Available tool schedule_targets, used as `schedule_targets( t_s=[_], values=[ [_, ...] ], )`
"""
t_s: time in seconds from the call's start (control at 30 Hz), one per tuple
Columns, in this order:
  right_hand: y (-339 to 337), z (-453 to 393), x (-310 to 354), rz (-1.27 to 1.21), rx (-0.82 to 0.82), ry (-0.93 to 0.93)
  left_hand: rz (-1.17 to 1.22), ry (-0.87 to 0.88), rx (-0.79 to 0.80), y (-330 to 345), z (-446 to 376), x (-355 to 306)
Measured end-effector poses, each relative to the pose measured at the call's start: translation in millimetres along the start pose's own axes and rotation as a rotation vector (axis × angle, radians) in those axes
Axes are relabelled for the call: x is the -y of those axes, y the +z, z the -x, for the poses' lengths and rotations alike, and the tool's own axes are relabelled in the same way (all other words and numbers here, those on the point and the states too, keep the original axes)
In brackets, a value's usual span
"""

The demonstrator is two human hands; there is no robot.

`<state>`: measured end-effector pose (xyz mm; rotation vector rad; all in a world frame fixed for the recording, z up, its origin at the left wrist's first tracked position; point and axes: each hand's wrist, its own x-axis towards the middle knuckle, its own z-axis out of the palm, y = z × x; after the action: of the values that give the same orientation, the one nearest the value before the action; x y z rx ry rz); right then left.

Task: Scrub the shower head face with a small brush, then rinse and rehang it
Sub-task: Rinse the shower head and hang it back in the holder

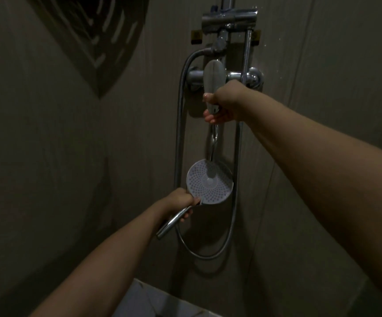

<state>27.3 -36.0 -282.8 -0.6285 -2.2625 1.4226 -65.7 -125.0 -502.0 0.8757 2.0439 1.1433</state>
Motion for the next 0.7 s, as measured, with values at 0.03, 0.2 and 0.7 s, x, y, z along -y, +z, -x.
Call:
schedule_targets(
  t_s=[0.03, 0.2, 0.7],
  values=[
    [-0.1, -0.1, 0.1, 0.001, 0.002, 0.007, 0.001, 0.000, -0.001, 0.3, 0.4, 0.2],
    [-0.2, -0.8, 0.7, 0.004, -0.010, 0.012, 0.014, -0.003, 0.004, 2.3, 4.3, 2.2],
    [0.2, -10.1, -3.9, -0.024, -0.038, 0.006, -0.012, -0.014, 0.007, 6.5, 12.3, 6.3]
  ],
)
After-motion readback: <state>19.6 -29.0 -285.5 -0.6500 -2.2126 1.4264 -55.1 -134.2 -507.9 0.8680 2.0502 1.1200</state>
